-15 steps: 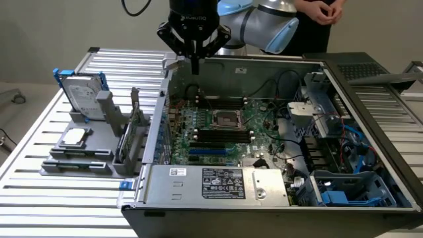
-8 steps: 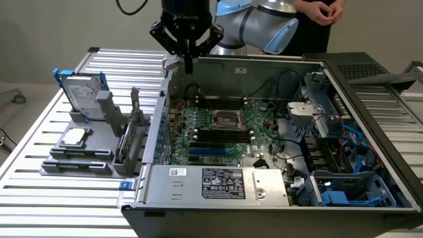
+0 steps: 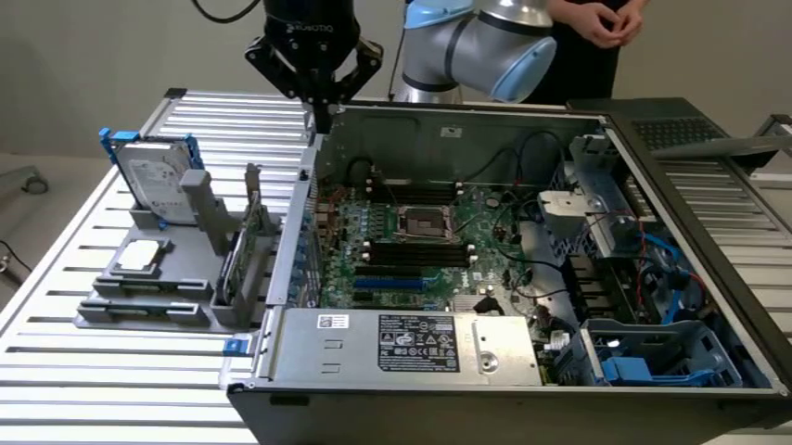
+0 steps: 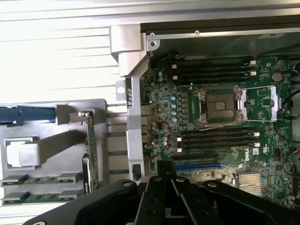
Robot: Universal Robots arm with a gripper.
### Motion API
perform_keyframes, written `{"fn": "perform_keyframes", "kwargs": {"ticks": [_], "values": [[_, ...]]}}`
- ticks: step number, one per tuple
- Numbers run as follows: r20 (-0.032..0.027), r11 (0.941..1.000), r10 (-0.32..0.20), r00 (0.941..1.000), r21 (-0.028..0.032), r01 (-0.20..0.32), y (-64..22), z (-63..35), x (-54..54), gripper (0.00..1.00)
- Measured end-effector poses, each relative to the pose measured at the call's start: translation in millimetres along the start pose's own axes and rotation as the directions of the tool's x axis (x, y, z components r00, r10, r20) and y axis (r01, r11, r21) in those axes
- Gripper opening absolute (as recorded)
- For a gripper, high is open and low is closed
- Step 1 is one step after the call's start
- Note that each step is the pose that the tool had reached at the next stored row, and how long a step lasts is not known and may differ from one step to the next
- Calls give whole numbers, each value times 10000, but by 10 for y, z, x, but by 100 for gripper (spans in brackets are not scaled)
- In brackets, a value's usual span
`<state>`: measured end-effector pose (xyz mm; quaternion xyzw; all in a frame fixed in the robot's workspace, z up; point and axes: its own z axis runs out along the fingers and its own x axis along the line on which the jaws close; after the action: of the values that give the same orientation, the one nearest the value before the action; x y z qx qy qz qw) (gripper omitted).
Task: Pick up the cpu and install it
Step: 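Reach for the cpu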
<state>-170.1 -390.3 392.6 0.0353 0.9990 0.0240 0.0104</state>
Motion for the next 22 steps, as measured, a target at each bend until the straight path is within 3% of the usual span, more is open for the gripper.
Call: {"fn": "perform_keyframes", "kwargs": {"ticks": [22], "values": [[0,10000,0,10000,-2,0,112,4,1011,11]]}}
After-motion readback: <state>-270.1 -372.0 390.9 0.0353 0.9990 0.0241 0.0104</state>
